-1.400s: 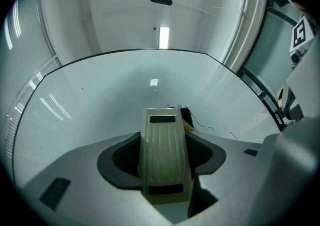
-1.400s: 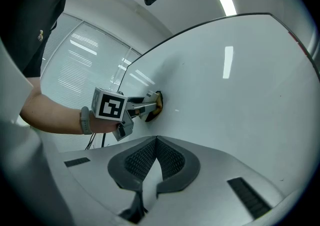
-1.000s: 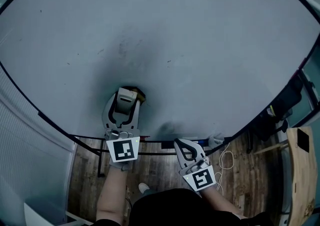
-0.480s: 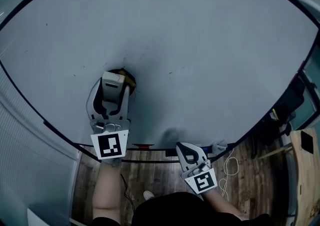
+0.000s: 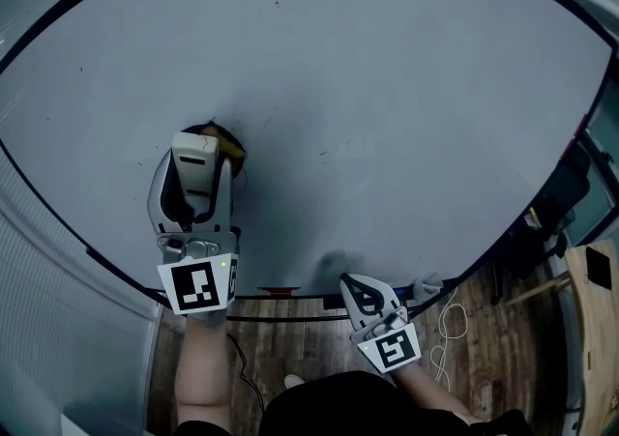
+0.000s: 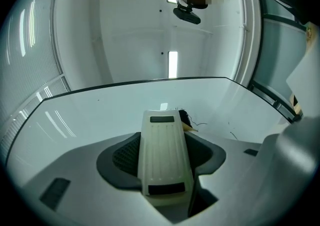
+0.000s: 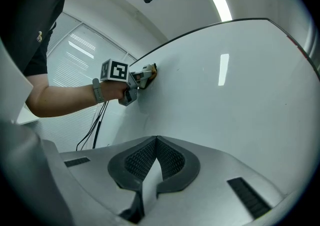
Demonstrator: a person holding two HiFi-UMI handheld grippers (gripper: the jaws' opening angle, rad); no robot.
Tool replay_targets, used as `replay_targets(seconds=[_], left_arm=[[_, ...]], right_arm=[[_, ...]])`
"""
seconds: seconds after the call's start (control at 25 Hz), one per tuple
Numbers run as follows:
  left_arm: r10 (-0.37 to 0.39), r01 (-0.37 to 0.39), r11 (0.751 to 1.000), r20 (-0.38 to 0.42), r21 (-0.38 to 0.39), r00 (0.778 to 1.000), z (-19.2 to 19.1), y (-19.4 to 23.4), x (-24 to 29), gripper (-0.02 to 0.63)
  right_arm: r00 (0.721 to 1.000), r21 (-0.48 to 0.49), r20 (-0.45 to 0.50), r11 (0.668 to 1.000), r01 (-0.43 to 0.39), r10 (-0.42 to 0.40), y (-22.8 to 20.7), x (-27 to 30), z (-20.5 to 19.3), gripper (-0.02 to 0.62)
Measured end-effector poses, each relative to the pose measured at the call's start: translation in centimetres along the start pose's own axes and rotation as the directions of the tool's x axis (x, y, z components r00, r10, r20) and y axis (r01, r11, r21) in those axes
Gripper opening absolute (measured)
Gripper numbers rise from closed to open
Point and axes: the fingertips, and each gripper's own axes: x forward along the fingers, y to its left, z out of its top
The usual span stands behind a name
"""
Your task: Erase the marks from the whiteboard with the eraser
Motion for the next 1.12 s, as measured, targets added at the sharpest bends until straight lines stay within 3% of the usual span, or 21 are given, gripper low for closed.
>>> replay_targets(seconds=[0.12, 0.32, 0.48, 0.6, 0.84, 1.12], left_arm=[[0.002, -0.003, 0.998, -0.017, -0.056, 1.000, -0.7, -1.0, -0.7, 0.261], [-0.019, 0.018, 0.999, -0.041, -0.027, 0.999, -2.3, -2.3, -1.9, 0.259], [-0.024, 0.010, 0.992, -0.112, -0.128, 0.993, -3.6, -4.6, -3.0, 0.259], [-0.055, 0.029, 0.988, -0.168, -0.154, 0.984, -5.1, -6.8, -4.5, 0.259], [-0.139, 0.080, 0.973, -0.275, -0.215, 0.951, -7.9, -10.2, -7.3, 0.261], [-0.264, 0.143, 0.933, -0.357, -0.331, 0.896, -10.5, -14.6, -12.1, 0.261]], right_arm=[[1.000, 0.002, 0.007, 1.000, 0.006, -0.006, -0.3, -0.2, -0.5, 0.028], [1.000, 0.003, -0.009, 1.000, 0.010, -0.010, -0.6, 0.0, -0.3, 0.028], [0.999, 0.005, -0.025, 1.000, 0.019, -0.019, -0.9, 0.0, -0.4, 0.028], [0.999, 0.006, -0.039, 0.999, 0.036, -0.036, -1.5, -0.7, -0.9, 0.028], [0.996, 0.006, -0.055, 0.998, 0.066, -0.065, -2.3, -1.8, -1.4, 0.028], [0.993, 0.021, -0.077, 0.995, 0.094, -0.092, -2.8, -3.2, -2.0, 0.028]])
